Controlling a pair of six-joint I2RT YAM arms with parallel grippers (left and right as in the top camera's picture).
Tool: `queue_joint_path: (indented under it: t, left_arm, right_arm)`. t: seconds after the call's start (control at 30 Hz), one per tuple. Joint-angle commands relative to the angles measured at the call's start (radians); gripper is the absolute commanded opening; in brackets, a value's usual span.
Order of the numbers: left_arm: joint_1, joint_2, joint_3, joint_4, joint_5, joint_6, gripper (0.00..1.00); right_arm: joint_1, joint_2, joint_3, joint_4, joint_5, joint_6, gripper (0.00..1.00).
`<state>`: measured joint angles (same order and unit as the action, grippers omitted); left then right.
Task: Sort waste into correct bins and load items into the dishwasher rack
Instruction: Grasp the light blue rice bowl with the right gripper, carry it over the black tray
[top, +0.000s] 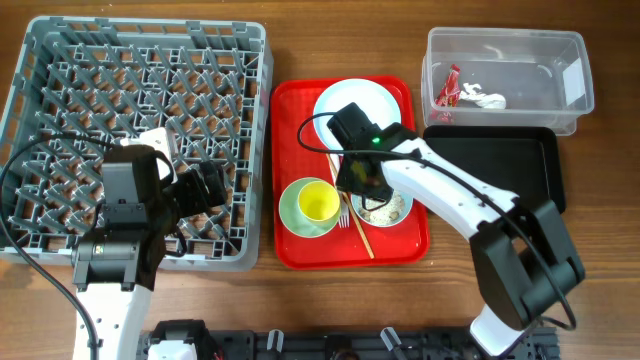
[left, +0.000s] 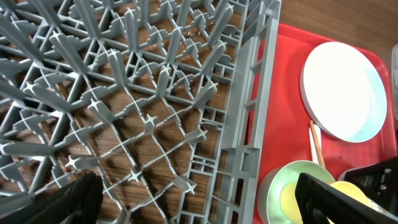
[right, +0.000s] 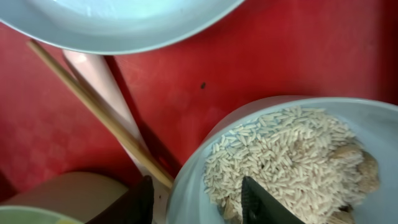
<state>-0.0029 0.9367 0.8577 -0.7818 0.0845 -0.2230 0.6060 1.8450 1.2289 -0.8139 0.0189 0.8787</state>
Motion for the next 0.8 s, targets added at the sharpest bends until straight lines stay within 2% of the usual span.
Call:
queue_joint_path:
  t: [0.0, 0.07, 0.13, 0.2, 0.33, 0.53, 0.67, 0.77]
  left_arm:
    - [-0.003, -0.006, 0.019, 0.002, 0.016, -0.005, 1.00]
    - [-0.003, -0.006, 0.019, 0.002, 0.016, -0.005, 1.00]
    - [-0.003, -0.006, 0.019, 0.002, 0.016, -0.005, 1.00]
    - [-0.003, -0.006, 0.019, 0.002, 0.016, -0.005, 1.00]
    - [-0.003, -0.006, 0.019, 0.002, 0.016, -0.005, 1.00]
    - [-0.003, -0.006, 0.019, 0.002, 0.016, -0.005, 1.00]
    - [-0.003, -0.006, 0.019, 0.002, 0.016, -0.005, 1.00]
    - [-0.003, -0.006, 0.019, 0.002, 0.016, -0.005, 1.00]
  right_arm:
    - [0.006, 0.058, -0.006, 0.003, -0.042, 0.019, 0.38]
    - [0.006, 0.061, -0.006, 0.014, -0.053, 0.018, 0.29]
    - [0.006, 0.061, -0.006, 0.018, -0.053, 0.018, 0.14]
    - [0.006, 0.058, -0.006, 0.018, -0.053, 0.011, 0.04]
    - [0.006, 0.029, -0.002, 0.014, -0.053, -0.020, 0.04]
    - [-0.014, -0.133, 0.020, -0.009, -0.064, -0.177, 0.04]
    - [-0.140, -0.285, 0.021, -0.010, -0.196, -0.336, 0.04]
    - [-0.283, -0.312, 0.021, -0.010, -0.367, -0.434, 0.04]
